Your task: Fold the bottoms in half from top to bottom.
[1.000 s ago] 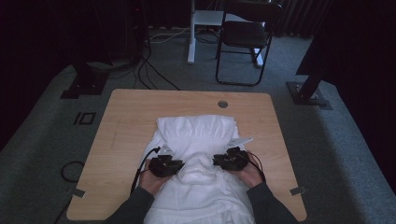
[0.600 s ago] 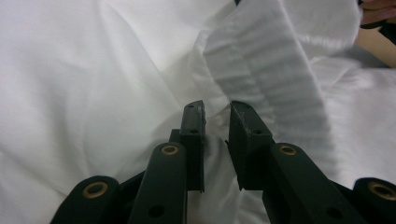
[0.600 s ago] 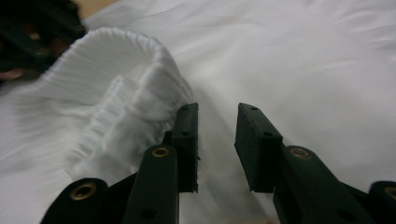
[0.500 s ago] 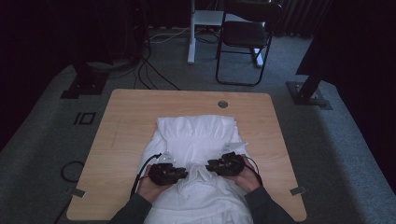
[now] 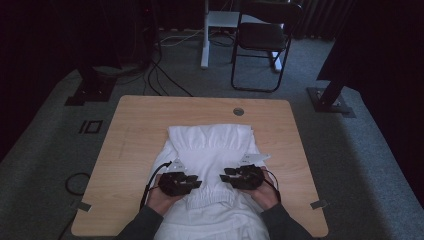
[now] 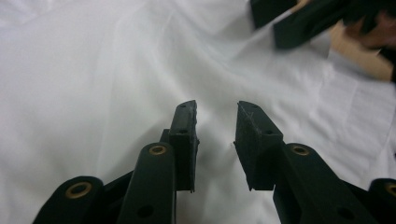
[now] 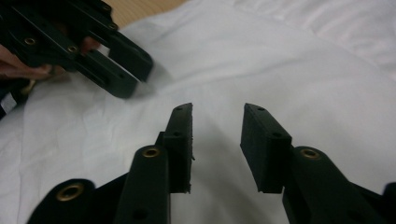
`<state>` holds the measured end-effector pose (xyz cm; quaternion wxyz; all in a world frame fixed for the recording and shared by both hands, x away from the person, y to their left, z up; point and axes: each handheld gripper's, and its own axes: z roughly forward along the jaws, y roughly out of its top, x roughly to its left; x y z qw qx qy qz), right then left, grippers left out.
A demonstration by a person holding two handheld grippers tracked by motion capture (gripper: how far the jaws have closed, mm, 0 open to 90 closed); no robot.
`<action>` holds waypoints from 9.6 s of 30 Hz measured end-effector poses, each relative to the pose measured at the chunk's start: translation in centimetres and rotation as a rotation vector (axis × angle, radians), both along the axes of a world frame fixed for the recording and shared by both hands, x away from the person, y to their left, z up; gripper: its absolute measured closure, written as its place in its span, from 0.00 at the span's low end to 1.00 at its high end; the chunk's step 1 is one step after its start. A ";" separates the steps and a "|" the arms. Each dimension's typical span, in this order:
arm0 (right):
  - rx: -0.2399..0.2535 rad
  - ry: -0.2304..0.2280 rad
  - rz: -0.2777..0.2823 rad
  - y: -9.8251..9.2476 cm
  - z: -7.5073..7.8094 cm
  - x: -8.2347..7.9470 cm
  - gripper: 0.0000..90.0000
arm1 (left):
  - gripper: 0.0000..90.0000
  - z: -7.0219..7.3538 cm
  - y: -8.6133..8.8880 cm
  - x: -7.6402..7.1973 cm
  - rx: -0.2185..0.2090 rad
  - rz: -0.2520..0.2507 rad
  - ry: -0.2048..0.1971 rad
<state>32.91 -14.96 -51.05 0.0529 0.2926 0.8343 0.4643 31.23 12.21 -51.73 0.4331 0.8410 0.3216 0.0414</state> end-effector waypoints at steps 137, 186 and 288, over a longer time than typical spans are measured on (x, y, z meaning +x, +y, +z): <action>0.003 -0.180 -0.390 -9.8 5.3 4.6 0.95 | 0.94 6.2 9.5 5.3 -0.223 0.282 -0.163; -0.123 0.034 -0.383 -4.7 -3.6 9.4 0.94 | 0.90 -2.5 4.8 9.4 0.110 0.370 -0.032; -0.153 -0.034 -0.366 -6.4 -5.1 1.2 0.63 | 0.02 -4.4 9.8 2.4 0.192 0.710 -0.037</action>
